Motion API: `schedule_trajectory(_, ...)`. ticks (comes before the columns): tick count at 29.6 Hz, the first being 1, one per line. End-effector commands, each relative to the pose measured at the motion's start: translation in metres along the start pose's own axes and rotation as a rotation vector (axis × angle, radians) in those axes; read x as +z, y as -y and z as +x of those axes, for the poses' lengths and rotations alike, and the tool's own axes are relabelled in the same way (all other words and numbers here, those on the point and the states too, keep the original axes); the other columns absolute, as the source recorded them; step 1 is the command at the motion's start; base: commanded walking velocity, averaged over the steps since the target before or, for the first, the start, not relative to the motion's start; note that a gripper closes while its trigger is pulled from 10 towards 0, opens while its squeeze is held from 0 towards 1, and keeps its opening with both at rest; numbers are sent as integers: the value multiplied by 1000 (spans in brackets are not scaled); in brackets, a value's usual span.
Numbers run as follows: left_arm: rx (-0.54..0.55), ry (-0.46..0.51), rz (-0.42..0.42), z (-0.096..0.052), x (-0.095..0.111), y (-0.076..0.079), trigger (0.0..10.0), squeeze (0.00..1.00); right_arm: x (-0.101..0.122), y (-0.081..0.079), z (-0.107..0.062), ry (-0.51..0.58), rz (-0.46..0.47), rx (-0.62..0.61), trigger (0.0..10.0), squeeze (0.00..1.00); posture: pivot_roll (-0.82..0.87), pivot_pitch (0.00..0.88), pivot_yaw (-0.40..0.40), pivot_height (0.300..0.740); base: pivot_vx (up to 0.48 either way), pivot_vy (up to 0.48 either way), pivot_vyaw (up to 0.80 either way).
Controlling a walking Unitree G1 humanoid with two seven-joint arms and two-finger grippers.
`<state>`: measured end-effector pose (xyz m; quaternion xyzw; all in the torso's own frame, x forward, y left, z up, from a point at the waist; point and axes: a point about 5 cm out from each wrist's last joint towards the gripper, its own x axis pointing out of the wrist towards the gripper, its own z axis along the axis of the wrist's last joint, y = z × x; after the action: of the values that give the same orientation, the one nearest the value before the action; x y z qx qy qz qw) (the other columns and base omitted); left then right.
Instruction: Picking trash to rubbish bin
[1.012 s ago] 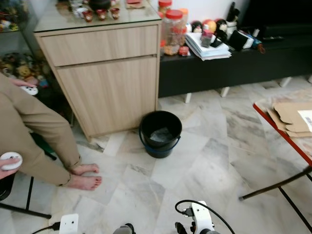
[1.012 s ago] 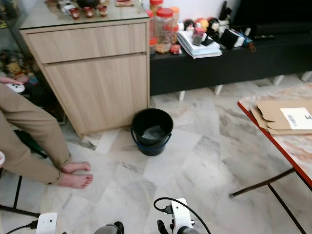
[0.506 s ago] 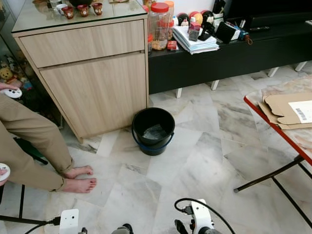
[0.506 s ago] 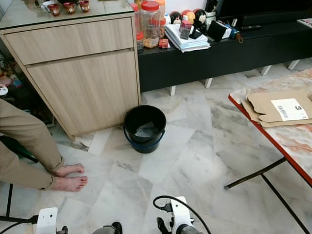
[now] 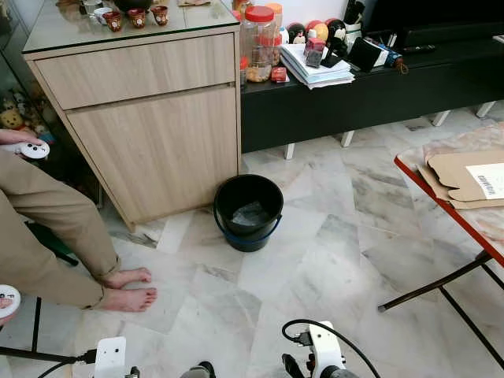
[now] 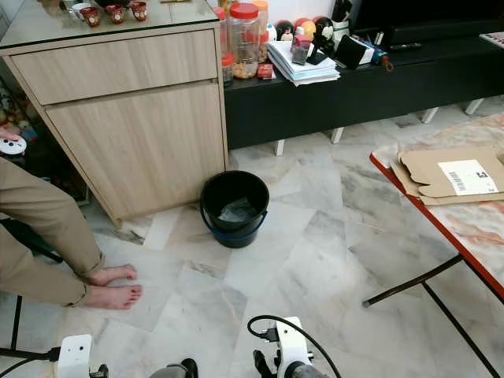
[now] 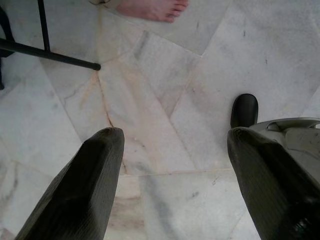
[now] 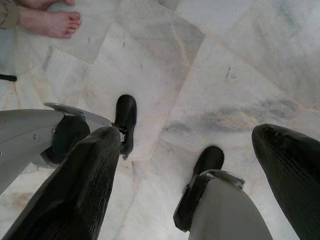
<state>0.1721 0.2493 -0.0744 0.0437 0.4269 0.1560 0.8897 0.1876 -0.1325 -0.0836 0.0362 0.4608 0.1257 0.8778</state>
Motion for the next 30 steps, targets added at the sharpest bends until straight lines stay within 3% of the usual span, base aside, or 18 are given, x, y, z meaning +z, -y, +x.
schedule_trajectory(1,15,-12,-4,-1,-4,-3,10000,0,-1,0,0,3,15,-8,10000,0,146,122,-17,728,0,0,0)
schedule_trajectory(12,21,-4,0,-1,-3,-4,10000,0,0,1,0,9,13,-14,10000,0,141,120,-14,728,0,0,0)
schedule_trajectory(13,-30,35,44,2,11,7,10000,0,5,14,-2,30,49,-76,10000,0,121,74,-5,728,0,0,0)
schedule_trajectory(15,-92,81,100,4,28,21,10000,0,12,29,-5,55,92,-143,10000,0,121,71,-4,728,0,0,0)
schedule_trajectory(30,-96,86,114,4,29,23,10000,0,11,23,-4,53,93,-129,10000,0,122,72,-7,728,0,0,0)
